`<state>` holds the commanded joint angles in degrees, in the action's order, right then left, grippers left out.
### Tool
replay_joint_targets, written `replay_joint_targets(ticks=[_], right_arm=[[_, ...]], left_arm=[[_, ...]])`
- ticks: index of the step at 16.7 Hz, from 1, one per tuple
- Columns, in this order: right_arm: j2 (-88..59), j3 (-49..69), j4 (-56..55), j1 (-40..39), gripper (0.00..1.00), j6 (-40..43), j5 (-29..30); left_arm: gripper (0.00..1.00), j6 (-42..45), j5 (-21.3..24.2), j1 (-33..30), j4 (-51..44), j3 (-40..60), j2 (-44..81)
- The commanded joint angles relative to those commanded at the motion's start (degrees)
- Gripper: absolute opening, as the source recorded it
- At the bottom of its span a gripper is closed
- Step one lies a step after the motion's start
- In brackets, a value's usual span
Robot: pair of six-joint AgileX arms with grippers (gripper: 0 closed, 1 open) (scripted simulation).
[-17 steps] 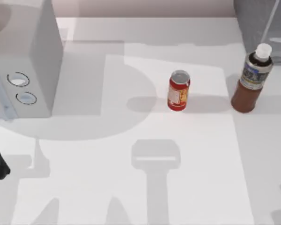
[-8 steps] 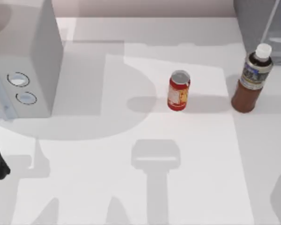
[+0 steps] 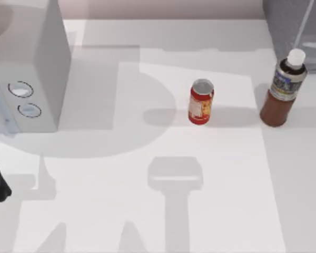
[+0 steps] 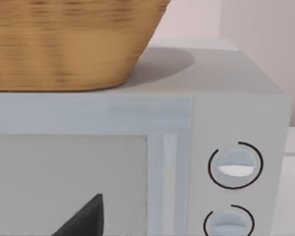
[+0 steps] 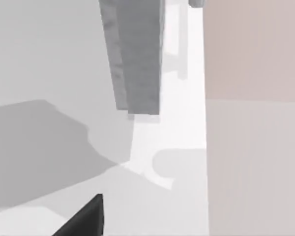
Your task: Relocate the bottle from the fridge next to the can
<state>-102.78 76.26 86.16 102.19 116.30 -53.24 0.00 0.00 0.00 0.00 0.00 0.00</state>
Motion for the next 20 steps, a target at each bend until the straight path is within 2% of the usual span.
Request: replay_joint_targets(ticks=[7,10,14,20], right_arm=[[-1.60,0.27,-0.47,1.31,1.00,1.52,-0.86],[-1.87,0.16,-3.62,-1.16,1.00,-2.11,-0.59],[-2.33,-0.26,-14.90,-9.50,1.00,-15.26,0.96],[-2.69,-0.91,-39.82,-27.71,1.00,-47.31,4.83]], left_arm=[[1.00,0.00,0.00,0.00,0.00,0.00,0.00],[1.00,0.00,0.00,0.00,0.00,0.00,0.00],[1.00,0.00,0.00,0.00,0.00,0.00,0.00],[1.00,0.00,0.00,0.00,0.00,0.00,0.00]])
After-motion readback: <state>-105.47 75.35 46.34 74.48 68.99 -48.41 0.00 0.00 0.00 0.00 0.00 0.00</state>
